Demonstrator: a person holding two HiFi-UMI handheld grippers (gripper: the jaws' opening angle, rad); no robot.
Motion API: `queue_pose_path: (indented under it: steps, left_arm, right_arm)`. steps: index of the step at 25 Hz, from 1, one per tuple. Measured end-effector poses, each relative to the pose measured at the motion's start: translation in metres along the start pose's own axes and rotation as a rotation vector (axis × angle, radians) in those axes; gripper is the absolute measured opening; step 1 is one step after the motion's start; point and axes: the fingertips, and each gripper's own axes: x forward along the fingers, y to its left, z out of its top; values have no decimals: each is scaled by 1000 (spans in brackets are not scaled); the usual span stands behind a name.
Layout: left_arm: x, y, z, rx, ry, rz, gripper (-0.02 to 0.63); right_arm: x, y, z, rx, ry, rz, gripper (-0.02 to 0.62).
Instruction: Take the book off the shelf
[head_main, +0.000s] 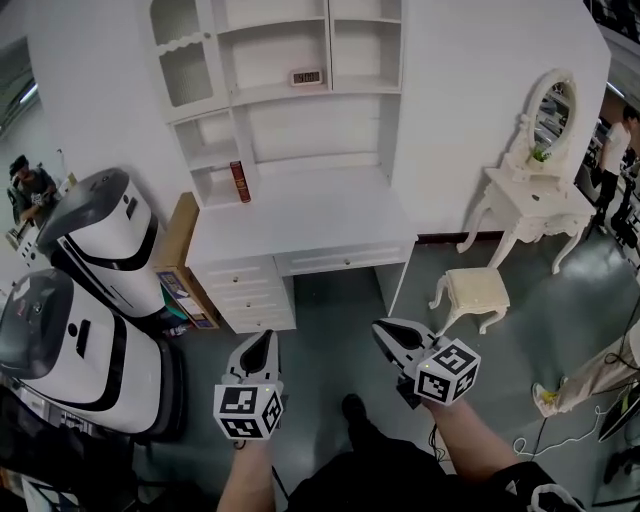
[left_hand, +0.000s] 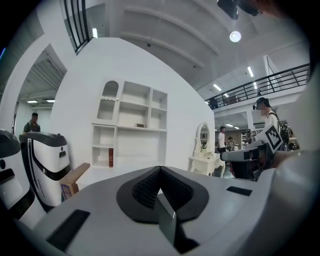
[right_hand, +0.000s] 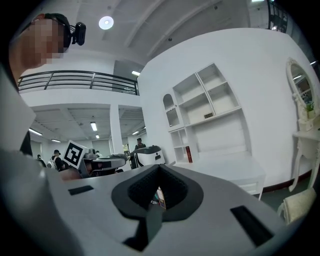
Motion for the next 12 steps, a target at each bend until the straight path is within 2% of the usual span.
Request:
queue_pose_path:
  steps: [6, 12]
  left_arm:
    - [35, 34, -14, -26, 46, 47, 9]
    - [96, 69, -27, -55, 110, 79, 9]
  right_arm:
    - [56, -24, -7, 24, 41, 65, 14]
    - [119, -66, -19, 63, 105, 114, 14]
